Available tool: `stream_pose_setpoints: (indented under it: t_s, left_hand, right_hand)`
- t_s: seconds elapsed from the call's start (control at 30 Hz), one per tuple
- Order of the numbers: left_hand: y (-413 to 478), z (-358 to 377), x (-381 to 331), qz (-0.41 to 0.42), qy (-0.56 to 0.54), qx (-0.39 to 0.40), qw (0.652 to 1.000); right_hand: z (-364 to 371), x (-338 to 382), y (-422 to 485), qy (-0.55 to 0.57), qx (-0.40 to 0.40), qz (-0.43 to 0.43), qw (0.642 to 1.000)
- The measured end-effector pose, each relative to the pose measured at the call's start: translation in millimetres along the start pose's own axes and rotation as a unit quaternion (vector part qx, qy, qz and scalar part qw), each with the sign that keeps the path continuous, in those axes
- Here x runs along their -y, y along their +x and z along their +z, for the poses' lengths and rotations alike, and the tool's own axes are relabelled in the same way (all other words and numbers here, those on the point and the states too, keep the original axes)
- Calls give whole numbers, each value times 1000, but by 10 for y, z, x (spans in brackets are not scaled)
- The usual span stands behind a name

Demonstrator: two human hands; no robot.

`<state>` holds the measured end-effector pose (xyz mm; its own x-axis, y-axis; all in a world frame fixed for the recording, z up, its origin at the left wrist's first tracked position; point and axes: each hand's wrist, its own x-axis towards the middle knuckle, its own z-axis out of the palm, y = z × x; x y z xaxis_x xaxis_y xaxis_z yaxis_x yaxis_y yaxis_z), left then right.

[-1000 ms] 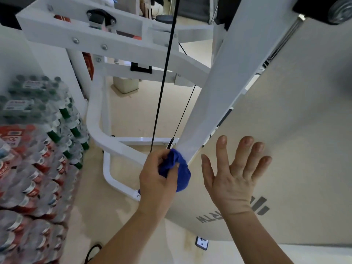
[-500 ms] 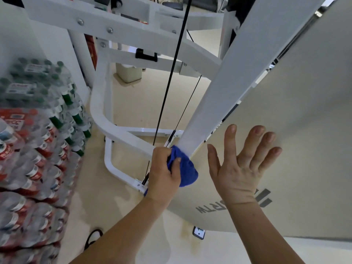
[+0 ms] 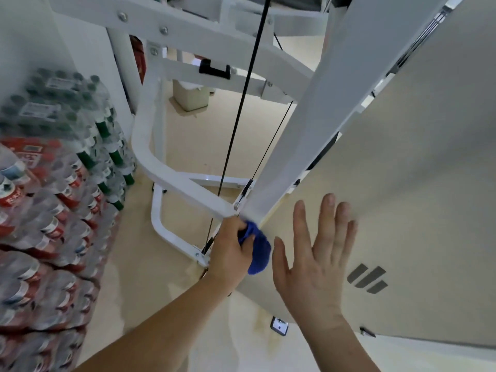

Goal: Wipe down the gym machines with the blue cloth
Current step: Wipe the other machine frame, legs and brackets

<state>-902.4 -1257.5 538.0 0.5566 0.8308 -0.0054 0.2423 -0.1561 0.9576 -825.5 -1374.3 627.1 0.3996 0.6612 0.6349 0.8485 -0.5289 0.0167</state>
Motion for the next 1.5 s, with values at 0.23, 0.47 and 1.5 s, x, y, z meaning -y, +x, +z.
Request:
stream_pose_setpoints:
  t_s: [0.23,0.47,1.5]
  left_hand:
    - [108,-33,108,65,-30,-43,997]
    - [56,225,978,56,-8,27,998]
    - [225,1312,4560,195,-13,-49,979]
  right_hand:
    - [359,-10,-321,-23,38,20,999]
    - [1024,156,-912,23,37,50,998]
    - [4169,47,-3138,98,-185,59,976]
